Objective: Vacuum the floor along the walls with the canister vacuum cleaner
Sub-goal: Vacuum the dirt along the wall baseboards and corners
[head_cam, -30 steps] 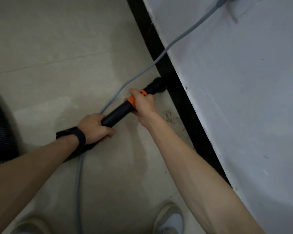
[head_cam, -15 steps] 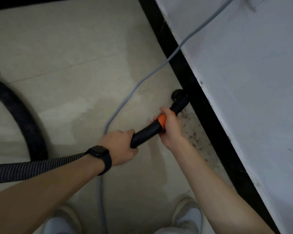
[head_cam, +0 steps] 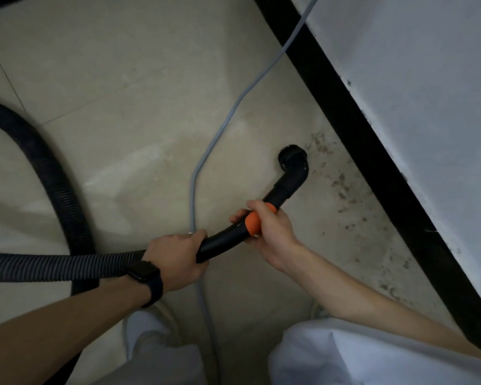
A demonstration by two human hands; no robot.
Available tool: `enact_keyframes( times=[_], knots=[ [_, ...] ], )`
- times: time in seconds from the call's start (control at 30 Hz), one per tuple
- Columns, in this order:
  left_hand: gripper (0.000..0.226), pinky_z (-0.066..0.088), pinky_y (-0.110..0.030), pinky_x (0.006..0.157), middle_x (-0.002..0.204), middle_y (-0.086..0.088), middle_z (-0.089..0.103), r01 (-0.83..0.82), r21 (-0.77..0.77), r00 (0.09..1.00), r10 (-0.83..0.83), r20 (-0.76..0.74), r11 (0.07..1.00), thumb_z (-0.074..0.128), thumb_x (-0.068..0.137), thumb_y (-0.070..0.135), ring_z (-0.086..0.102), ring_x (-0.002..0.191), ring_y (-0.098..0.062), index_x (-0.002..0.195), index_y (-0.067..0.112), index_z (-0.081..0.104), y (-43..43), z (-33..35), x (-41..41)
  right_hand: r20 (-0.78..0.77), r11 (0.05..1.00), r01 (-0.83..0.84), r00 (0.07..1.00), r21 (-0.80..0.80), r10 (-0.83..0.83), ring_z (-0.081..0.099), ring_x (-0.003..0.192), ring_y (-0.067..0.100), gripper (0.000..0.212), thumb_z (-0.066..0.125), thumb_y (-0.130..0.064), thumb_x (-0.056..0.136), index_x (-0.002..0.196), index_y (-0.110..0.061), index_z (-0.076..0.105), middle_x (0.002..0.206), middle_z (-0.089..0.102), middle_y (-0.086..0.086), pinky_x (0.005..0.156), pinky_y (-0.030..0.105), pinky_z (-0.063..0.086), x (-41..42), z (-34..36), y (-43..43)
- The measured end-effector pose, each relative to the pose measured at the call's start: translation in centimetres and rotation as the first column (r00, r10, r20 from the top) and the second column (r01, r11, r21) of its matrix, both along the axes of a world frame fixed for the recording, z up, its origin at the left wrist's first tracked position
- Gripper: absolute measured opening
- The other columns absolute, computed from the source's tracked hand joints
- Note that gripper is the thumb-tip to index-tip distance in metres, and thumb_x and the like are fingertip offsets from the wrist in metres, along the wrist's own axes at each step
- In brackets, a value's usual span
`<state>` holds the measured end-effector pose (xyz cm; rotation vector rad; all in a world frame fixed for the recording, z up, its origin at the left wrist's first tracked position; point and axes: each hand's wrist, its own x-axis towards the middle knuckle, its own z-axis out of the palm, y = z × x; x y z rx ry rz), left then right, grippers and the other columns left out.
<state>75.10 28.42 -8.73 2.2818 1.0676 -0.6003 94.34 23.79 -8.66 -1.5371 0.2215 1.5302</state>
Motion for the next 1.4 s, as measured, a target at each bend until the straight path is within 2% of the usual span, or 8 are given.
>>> enact_keyframes(
  times=[0.13, 0.57, 0.87, 0.97, 1.07, 1.17, 1.27, 1.4],
  knots=[
    [0.025, 0.042, -0.030, 0.065, 0.098, 0.006, 0.065, 0.015, 0.034, 1.000, -0.015, 0.020, 0.999, 0.051, 0.087, 0.048, 0.066, 0.087, -0.025, 0.105, 0.032, 0.045, 0.6, 0.2, 2.3, 0.068, 0.997, 0.074, 0.995, -0.012, -0.073, 0.073, 0.072, 0.024, 0.008, 0.063, -0.013, 0.097, 0.097, -0.012, 0.055, 0.073, 0.067, 0.006, 0.067, 0.037, 0.059, 1.3, -0.1, 0.6],
    [0.023, 0.042, -0.028, 0.059, 0.088, 0.004, 0.065, -0.018, 0.040, 0.997, 0.015, 0.072, 0.999, 0.052, 0.085, 0.046, 0.062, 0.076, -0.023, 0.102, 0.032, 0.048, 2.9, -0.3, 7.9, 0.208, 0.989, 0.151, 0.967, -0.011, -0.145, 0.069, 0.059, 0.019, 0.011, 0.065, -0.015, 0.096, 0.100, -0.014, 0.054, 0.067, 0.064, 0.003, 0.058, 0.031, 0.057, 6.0, 0.1, 3.4],
    [0.014, 0.041, -0.025, 0.054, 0.072, 0.010, 0.057, -0.118, -0.148, 0.978, 0.141, 0.152, 0.982, 0.061, 0.079, 0.040, 0.058, 0.067, -0.015, 0.089, 0.032, 0.055, 5.8, -0.5, 9.9, 0.206, 0.989, 0.137, 0.968, 0.054, -0.145, 0.071, 0.069, 0.023, 0.022, 0.071, -0.017, 0.094, 0.107, -0.011, 0.054, 0.076, 0.064, 0.007, 0.070, 0.039, 0.061, 7.8, 0.2, 6.0],
    [0.015, 0.048, -0.027, 0.057, 0.072, 0.008, 0.061, -0.224, -0.222, 0.946, 0.266, 0.185, 0.949, 0.066, 0.074, 0.039, 0.060, 0.066, -0.014, 0.084, 0.030, 0.057, 6.8, -0.8, 9.9, 0.191, 0.988, 0.097, 0.975, 0.117, -0.118, 0.075, 0.073, 0.027, 0.025, 0.070, -0.012, 0.095, 0.112, -0.010, 0.052, 0.079, 0.065, 0.006, 0.069, 0.040, 0.062, 7.4, 0.2, 7.6],
    [0.019, 0.051, -0.028, 0.060, 0.071, 0.005, 0.064, -0.336, -0.262, 0.894, 0.394, 0.216, 0.905, 0.070, 0.068, 0.038, 0.061, 0.066, -0.016, 0.081, 0.027, 0.060, 8.0, -0.8, 10.5, 0.194, 0.986, 0.044, 0.978, 0.162, -0.076, 0.075, 0.073, 0.028, 0.023, 0.066, -0.013, 0.098, 0.113, -0.012, 0.049, 0.082, 0.065, 0.006, 0.078, 0.051, 0.061, 7.1, 0.3, 10.6],
    [0.017, 0.051, -0.029, 0.061, 0.068, 0.004, 0.067, -0.428, -0.299, 0.837, 0.499, 0.226, 0.853, 0.075, 0.069, 0.031, 0.063, 0.067, -0.017, 0.075, 0.025, 0.060, 9.3, -0.6, 11.4, 0.214, 0.986, 0.011, 0.976, 0.168, -0.048, 0.072, 0.065, 0.026, 0.041, 0.066, -0.014, 0.099, 0.133, -0.007, 0.044, 0.087, 0.063, 0.009, 0.065, 0.046, 0.063, 7.2, 0.6, 13.3],
    [0.017, 0.051, -0.028, 0.060, 0.068, 0.002, 0.067, -0.441, -0.300, 0.833, 0.510, 0.213, 0.846, 0.075, 0.070, 0.031, 0.063, 0.066, -0.017, 0.075, 0.023, 0.060, 9.4, -0.3, 11.8, 0.276, 0.991, -0.007, 0.961, 0.135, -0.031, 0.068, 0.056, 0.021, 0.048, 0.065, -0.013, 0.099, 0.139, -0.001, 0.041, 0.085, 0.057, 0.009, 0.059, 0.041, 0.061, 7.3, 0.2, 14.0],
    [0.019, 0.049, -0.028, 0.061, 0.073, 0.002, 0.065, -0.372, -0.261, 0.887, 0.424, 0.183, 0.891, 0.072, 0.070, 0.035, 0.062, 0.070, -0.021, 0.078, 0.025, 0.059, 7.7, -0.2, 11.4, 0.285, 0.991, 0.062, 0.954, 0.121, -0.095, 0.065, 0.054, 0.021, 0.030, 0.059, -0.011, 0.099, 0.125, -0.005, 0.047, 0.080, 0.055, 0.006, 0.064, 0.043, 0.060, 6.9, -1.1, 11.8]
  ],
)
